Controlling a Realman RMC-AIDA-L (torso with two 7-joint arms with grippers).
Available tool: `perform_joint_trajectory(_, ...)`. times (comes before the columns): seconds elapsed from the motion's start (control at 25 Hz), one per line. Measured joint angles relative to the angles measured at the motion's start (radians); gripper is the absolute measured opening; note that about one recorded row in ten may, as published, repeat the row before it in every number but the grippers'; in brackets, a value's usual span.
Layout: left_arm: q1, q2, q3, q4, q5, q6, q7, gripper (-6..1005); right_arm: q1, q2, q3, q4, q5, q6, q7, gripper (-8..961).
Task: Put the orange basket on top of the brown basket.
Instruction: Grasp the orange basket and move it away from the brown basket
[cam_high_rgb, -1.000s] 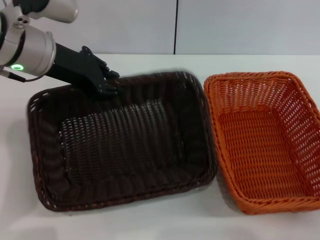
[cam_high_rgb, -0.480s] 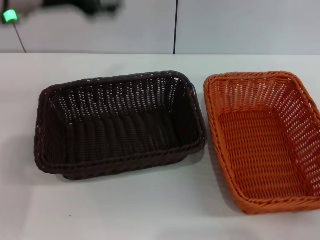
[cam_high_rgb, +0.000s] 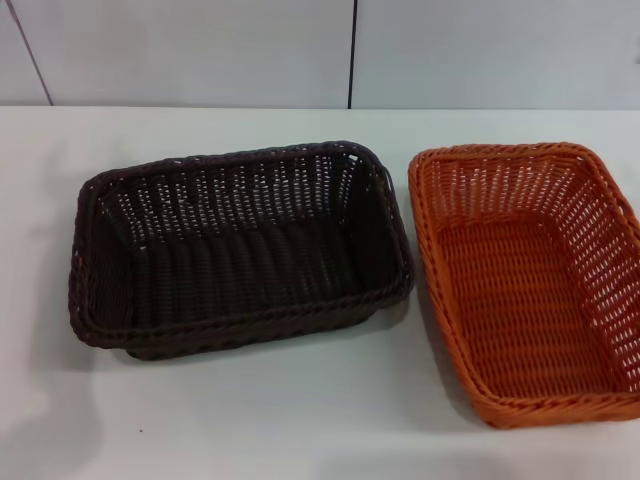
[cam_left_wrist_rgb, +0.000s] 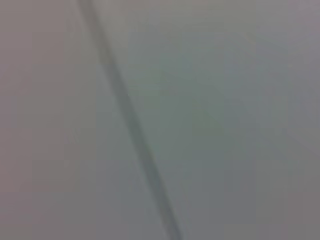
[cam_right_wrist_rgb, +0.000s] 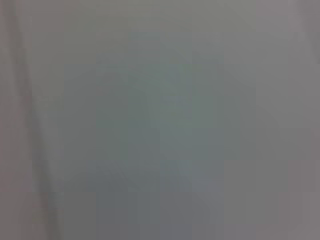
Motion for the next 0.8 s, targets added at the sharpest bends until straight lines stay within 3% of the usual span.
perform_joint_trajectory(0.04, 0.007, 0.000, 0.041, 0.041, 0.020, 0.083, -0.043, 807, 0.004, 0.000, 0.041, -0.057, -0.041, -0.125, 0.000, 816)
perform_joint_trajectory(0.08, 0.007, 0.000, 0.041, 0.041, 0.020, 0.083, -0.043, 807, 0.012, 0.005, 0.092, -0.122, -0.075, -0.279, 0.000, 816)
perform_joint_trajectory(0.12, 0.007, 0.000, 0.041, 0.041, 0.020, 0.083, -0.043, 807, 0.041, 0.015, 0.182, -0.228, -0.111, -0.545, -0.008, 816)
perform_joint_trajectory(0.16, 0.015, 0.000, 0.104, 0.118, 0.073, 0.221, -0.137, 807, 0.041, 0.015, 0.182, -0.228, -0.111, -0.545, -0.008, 816)
perform_joint_trajectory(0.2, 0.011, -0.003, 0.226, 0.349, 0.213, 0.502, -0.453, 807, 0.061, 0.017, 0.225, -0.278, -0.115, -0.682, -0.017, 816)
perform_joint_trajectory(0.28, -0.010, -0.005, 0.282, 0.521, 0.278, 0.668, -0.682, 807, 0.107, 0.018, 0.302, -0.372, -0.106, -0.938, -0.049, 816)
perform_joint_trajectory(0.32, -0.010, -0.005, 0.282, 0.521, 0.278, 0.668, -0.682, 807, 0.162, 0.018, 0.387, -0.454, -0.071, -1.214, -0.106, 816)
perform_joint_trajectory(0.36, -0.010, -0.005, 0.282, 0.521, 0.278, 0.668, -0.682, 808, 0.162, 0.018, 0.387, -0.454, -0.071, -1.214, -0.106, 816)
perform_joint_trajectory(0.44, -0.038, -0.007, 0.304, 0.691, 0.290, 0.742, -0.877, 808, 0.214, 0.032, 0.479, -0.509, -0.016, -1.481, -0.197, 816)
perform_joint_trajectory(0.48, -0.038, -0.007, 0.304, 0.691, 0.290, 0.742, -0.877, 808, 0.244, 0.046, 0.534, -0.532, 0.014, -1.608, -0.246, 816)
perform_joint_trajectory(0.52, -0.038, -0.007, 0.304, 0.691, 0.290, 0.742, -0.877, 808, 0.304, 0.079, 0.640, -0.560, 0.052, -1.843, -0.325, 816)
perform_joint_trajectory(0.56, -0.038, -0.007, 0.304, 0.691, 0.290, 0.742, -0.877, 808, 0.304, 0.079, 0.640, -0.560, 0.052, -1.843, -0.325, 816)
perform_joint_trajectory(0.64, -0.059, -0.009, 0.304, 0.805, 0.265, 0.729, -0.948, 808, 0.362, 0.114, 0.746, -0.575, 0.066, -2.100, -0.394, 816)
perform_joint_trajectory(0.72, -0.063, -0.009, 0.307, 0.815, 0.248, 0.723, -0.949, 808, 0.391, 0.140, 0.823, -0.600, 0.065, -2.332, -0.458, 816)
perform_joint_trajectory(0.8, -0.068, -0.009, 0.311, 0.834, 0.218, 0.712, -0.952, 808, 0.391, 0.143, 0.828, -0.608, 0.063, -2.381, -0.467, 816)
